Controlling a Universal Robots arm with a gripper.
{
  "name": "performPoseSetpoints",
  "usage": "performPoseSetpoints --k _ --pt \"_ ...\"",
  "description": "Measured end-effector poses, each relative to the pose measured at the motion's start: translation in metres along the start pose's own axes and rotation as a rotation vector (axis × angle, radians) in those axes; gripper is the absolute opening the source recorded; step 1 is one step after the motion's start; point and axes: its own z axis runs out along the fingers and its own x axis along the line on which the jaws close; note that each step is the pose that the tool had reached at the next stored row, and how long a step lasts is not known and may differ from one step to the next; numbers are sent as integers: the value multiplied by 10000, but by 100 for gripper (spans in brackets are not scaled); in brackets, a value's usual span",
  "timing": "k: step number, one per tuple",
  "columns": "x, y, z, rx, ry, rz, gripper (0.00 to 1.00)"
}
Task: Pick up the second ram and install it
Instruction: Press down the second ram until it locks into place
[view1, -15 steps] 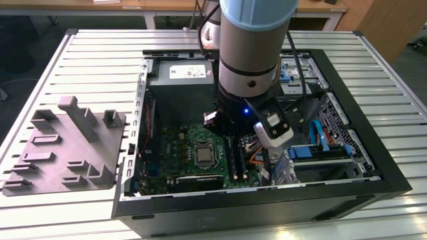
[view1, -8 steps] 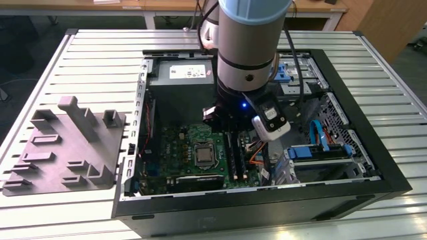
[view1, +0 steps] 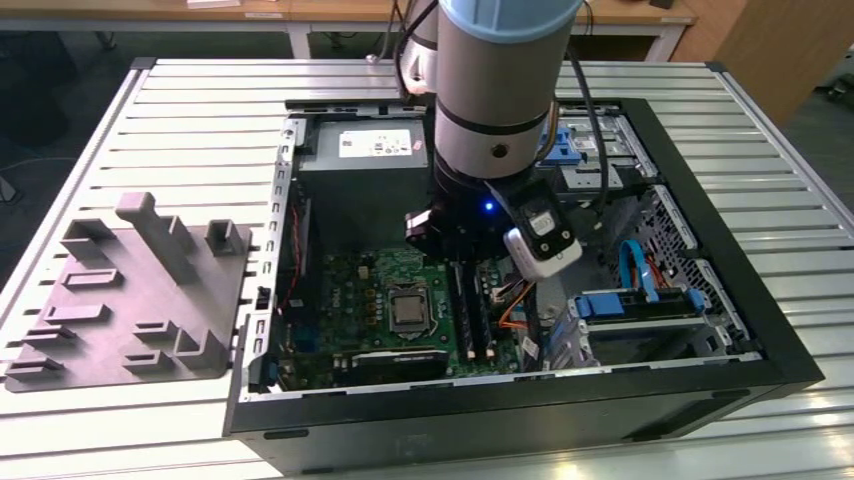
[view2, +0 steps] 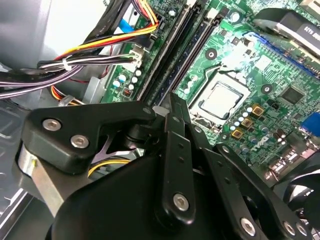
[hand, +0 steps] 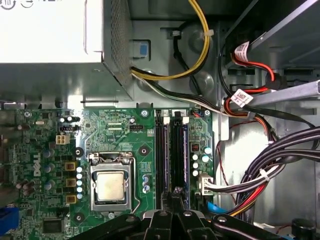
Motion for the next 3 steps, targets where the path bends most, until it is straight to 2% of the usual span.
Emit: performPoseSetpoints --k 3 --pt "0 0 -3 0 0 0 10"
